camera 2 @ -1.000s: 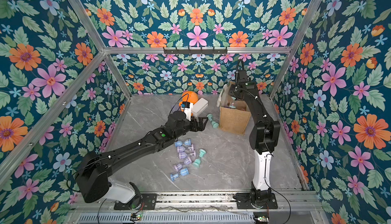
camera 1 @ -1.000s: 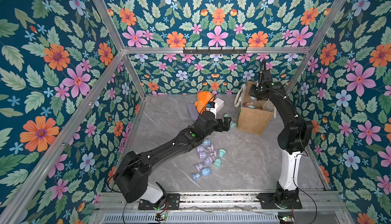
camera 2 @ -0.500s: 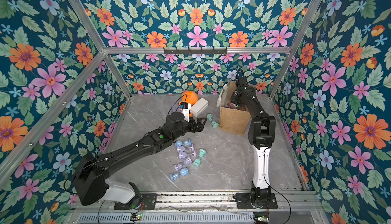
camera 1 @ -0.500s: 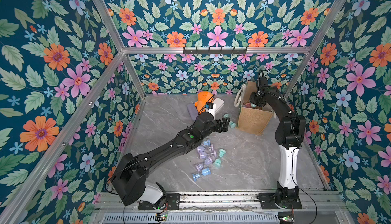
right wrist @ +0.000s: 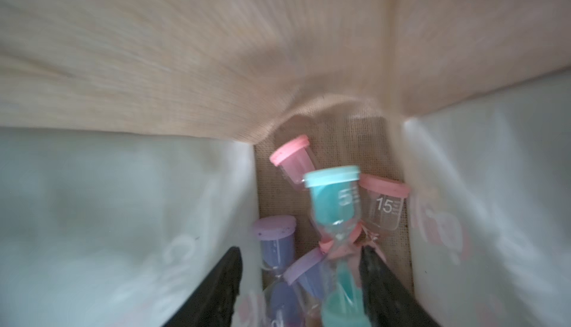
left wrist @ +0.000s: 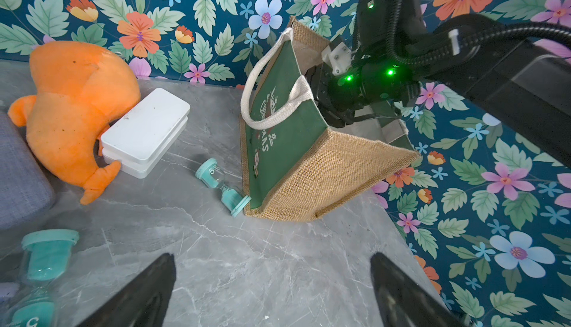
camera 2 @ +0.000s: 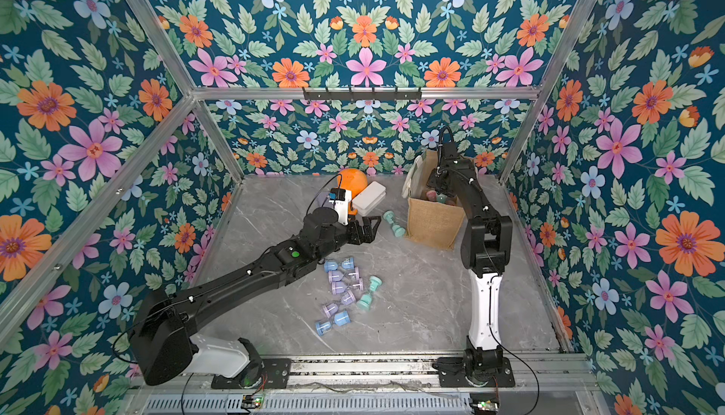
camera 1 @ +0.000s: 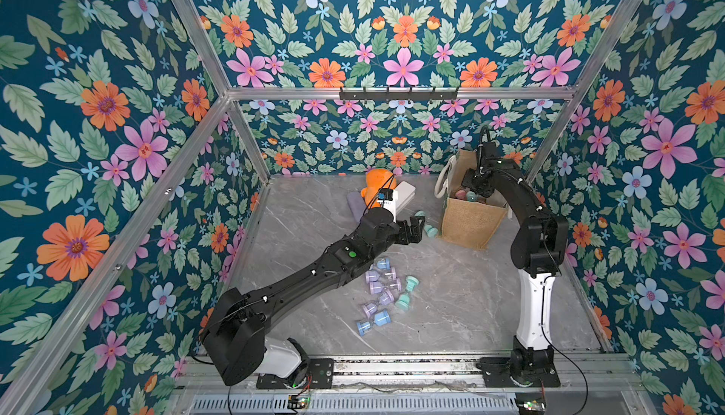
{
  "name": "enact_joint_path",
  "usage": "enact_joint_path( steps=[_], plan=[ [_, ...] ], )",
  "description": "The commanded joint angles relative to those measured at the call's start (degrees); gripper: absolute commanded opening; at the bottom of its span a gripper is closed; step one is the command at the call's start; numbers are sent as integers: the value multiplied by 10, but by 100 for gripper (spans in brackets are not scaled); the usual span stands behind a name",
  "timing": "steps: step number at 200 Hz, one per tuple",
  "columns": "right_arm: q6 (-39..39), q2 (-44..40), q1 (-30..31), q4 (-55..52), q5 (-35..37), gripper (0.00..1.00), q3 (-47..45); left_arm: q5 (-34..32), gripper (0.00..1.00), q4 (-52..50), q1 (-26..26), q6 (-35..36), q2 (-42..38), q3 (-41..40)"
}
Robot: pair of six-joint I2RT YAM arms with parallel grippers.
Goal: Put the hourglass into the canvas bag
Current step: Place the hourglass in the canvas bag.
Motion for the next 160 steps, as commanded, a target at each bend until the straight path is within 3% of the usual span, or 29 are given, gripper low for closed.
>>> enact_joint_path(
  steps=[1,54,87,136,160],
  plan=[
    [-9,-36,1,-8,-7,66,5,-14,100,2,0,11,-10,-2],
    [-15,-132,7,-18,-75,71,-1,-57,100,-17,0,25,-47,-19],
    [-33,-200,48,-28,-80,73,-30,-82,100,-31,1,29,-70,-38],
    [-55,-304,163,-5,-9,74,-149,-124,100,-45,2,23,-107,-79],
    [-68,-316,226,1,34,75,-198,-146,100,-54,3,9,-127,-101]
  ],
)
